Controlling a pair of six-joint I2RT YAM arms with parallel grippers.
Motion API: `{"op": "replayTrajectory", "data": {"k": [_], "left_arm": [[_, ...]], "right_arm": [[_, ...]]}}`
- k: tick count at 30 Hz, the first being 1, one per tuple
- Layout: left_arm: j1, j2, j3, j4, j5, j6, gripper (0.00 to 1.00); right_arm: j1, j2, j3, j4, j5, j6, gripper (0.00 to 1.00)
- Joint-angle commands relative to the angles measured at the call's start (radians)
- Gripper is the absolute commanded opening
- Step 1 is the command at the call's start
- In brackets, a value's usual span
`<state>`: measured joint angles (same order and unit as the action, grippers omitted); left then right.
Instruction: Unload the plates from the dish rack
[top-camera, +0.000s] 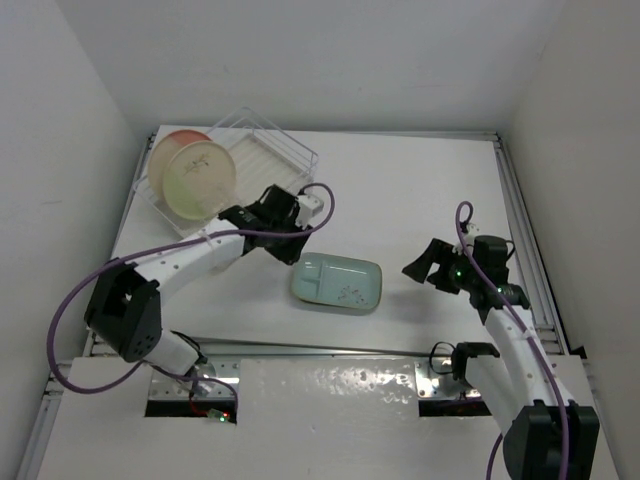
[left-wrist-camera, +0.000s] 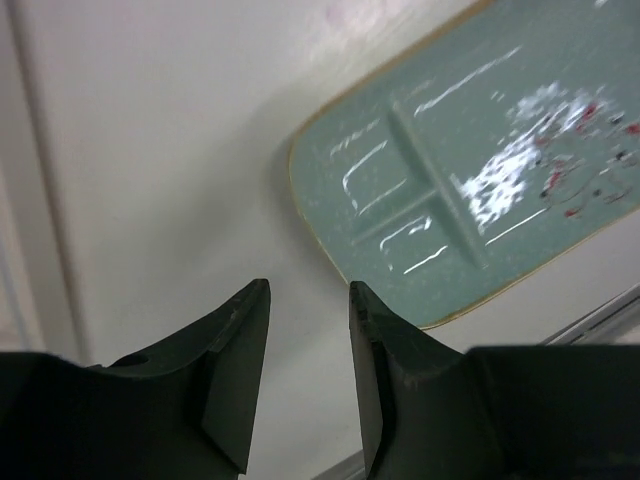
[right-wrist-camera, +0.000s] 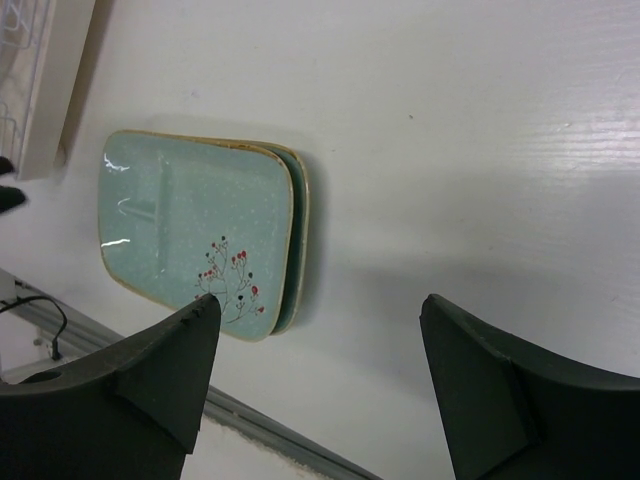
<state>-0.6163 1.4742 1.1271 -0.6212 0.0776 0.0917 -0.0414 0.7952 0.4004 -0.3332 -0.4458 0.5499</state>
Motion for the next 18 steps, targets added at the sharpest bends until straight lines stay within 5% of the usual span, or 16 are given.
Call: {"op": "replayTrajectory", "data": {"k": [1, 18], "left_arm": [[-0.008, 0.008, -0.078, 0.057, -0.030, -0.046, 0.36], [-0.008, 0.051, -0.248, 0.212, -0.021, -0.056, 0.15]], "right_arm": [[0.005, 0.001, 0.031, 0.014, 0.015, -0.008, 0.80], [0.005, -0.099, 0.051, -0.127, 0.079, -0.042, 0.82]]}}
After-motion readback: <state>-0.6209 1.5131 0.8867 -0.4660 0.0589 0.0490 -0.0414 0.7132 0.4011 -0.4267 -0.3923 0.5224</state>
